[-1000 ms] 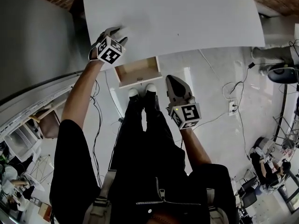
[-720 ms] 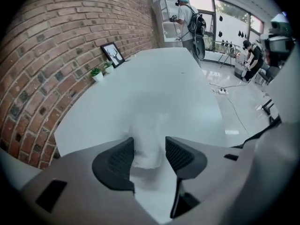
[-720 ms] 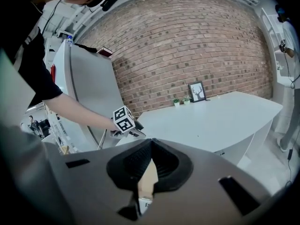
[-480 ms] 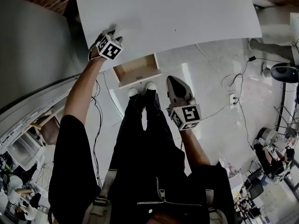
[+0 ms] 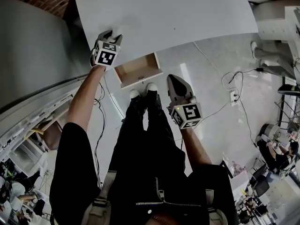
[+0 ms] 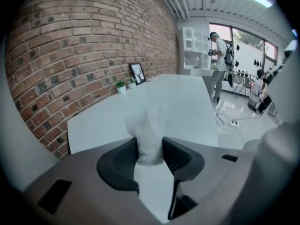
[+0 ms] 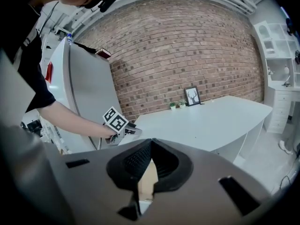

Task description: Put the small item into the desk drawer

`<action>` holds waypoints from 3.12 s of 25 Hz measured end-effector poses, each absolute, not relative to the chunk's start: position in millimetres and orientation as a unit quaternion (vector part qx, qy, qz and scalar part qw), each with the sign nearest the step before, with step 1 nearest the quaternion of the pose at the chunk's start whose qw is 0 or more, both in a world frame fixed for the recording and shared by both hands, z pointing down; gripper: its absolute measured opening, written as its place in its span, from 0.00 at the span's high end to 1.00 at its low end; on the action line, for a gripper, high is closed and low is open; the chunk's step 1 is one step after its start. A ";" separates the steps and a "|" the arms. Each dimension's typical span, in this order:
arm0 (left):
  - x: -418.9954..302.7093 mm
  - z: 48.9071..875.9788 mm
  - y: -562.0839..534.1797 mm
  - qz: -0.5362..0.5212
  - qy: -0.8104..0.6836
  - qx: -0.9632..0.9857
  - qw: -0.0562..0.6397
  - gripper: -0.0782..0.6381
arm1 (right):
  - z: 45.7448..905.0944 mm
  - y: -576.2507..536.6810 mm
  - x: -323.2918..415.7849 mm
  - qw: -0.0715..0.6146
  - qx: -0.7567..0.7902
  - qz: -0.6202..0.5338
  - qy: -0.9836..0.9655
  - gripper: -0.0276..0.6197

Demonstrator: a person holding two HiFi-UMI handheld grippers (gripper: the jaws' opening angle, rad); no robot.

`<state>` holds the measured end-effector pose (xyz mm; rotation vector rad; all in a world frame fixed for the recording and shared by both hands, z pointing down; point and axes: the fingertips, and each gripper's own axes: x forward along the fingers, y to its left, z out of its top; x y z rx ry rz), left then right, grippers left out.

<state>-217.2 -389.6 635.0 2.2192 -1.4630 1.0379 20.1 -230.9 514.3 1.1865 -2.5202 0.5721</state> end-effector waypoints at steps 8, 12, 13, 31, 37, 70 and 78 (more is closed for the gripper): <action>-217.8 566.3 -355.4 0.290 -0.534 0.785 0.120 0.65 | 485.6 -246.1 12.4 0.126 0.418 0.172 -0.883 0.95; -217.7 533.1 -338.6 0.257 -0.551 0.786 0.114 0.65 | 469.0 -251.1 9.0 0.115 0.412 0.161 -0.890 0.95; -219.0 526.3 -335.2 0.248 -0.557 0.784 0.115 0.65 | 464.7 -252.2 7.6 0.112 0.409 0.158 -0.892 0.95; -206.2 446.4 -248.9 0.191 -0.608 0.765 0.087 0.65 | 426.9 -211.0 17.5 0.079 0.363 0.131 -0.919 0.95; -191.9 436.8 -224.2 0.186 -0.606 0.769 0.080 0.65 | 425.3 -186.5 27.0 0.077 0.361 0.126 -0.921 0.95; -86.1 518.4 -166.5 0.269 -0.477 0.834 0.066 0.65 | 478.7 -143.2 87.0 0.100 0.391 0.154 -0.902 0.95; -79.1 547.3 -167.1 0.284 -0.455 0.841 0.075 0.65 | 491.2 -144.6 92.1 0.103 0.402 0.162 -0.895 0.95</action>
